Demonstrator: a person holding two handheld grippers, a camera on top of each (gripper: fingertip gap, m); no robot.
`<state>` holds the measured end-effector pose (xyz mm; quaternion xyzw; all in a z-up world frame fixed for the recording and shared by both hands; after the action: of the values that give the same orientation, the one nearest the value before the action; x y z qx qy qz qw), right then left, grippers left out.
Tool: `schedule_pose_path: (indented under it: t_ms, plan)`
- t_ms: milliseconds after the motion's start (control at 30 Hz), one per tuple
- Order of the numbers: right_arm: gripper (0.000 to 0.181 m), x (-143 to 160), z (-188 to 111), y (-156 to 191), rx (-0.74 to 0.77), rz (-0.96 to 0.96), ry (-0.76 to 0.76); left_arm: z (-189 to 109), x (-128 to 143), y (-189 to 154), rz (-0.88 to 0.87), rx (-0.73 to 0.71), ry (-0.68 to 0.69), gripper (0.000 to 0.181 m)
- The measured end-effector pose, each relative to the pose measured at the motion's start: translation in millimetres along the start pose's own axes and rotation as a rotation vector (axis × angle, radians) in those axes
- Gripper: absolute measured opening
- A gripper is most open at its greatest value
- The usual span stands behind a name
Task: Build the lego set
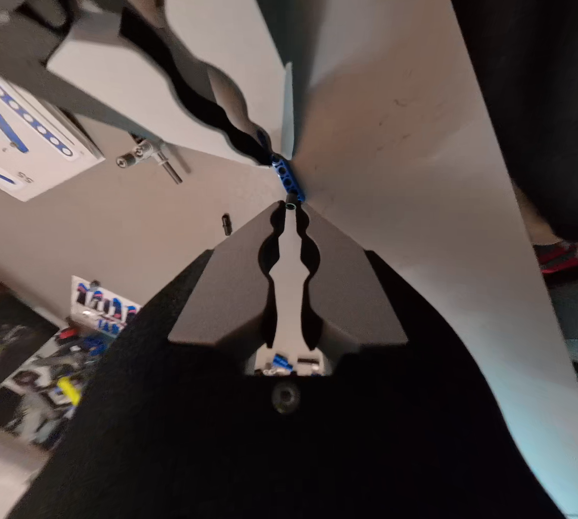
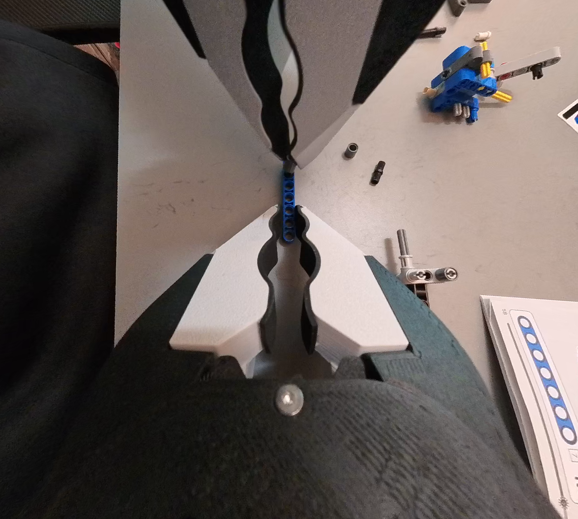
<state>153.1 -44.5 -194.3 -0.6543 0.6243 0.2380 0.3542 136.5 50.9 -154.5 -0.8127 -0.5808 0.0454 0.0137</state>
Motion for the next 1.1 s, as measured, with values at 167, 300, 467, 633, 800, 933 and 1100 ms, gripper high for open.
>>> schedule_pose_path:
  t_ms: [167, 300, 467, 633, 800, 933, 1100]
  plan:
    - [0.006, 0.3, -1.0, 1.2, 0.002, -0.011, -0.004, -2.7, 17.4, -1.2, -0.1, -0.056, -0.146, 0.003]
    - [0.017, 2.9, -6.3, -0.4, 0.008, 0.012, -0.007, -8.3, 25.1, -10.8, -0.164, -0.156, -0.276, 0.003]
    - [0.018, -11.6, -33.2, -5.3, 0.036, 0.109, -0.175, -22.8, 22.7, -25.8, -0.147, -0.404, -0.433, 0.003]
    - [0.015, -18.7, -47.7, -14.9, -0.188, 0.438, -0.452, -34.0, 15.7, -38.8, -0.027, -0.579, -0.485, 0.003]
    - [0.016, -20.5, -46.3, -13.0, -0.242, 0.487, -0.485, -43.5, 12.8, -47.5, 0.04, -0.64, -0.574, 0.003]
    - [0.009, -25.0, -45.4, -9.3, -0.317, 0.528, -0.552, -47.4, 10.0, -51.3, 0.076, -0.649, -0.601, 0.003]
    - [0.006, -24.5, -50.1, -8.8, -0.358, 0.536, -0.602, -51.8, 7.7, -54.5, 0.104, -0.664, -0.637, 0.003]
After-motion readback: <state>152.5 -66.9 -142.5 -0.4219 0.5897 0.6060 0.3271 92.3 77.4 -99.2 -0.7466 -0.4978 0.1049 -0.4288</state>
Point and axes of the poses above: each gripper's, where its closed fingertips meet, z out along the fingers, x out of its underside, y = z × x across the jaws, the point moved 9 cm from there along -z, back along the fingers, and after that the axes turned 12 degrees about x, right-handed, at the moved point
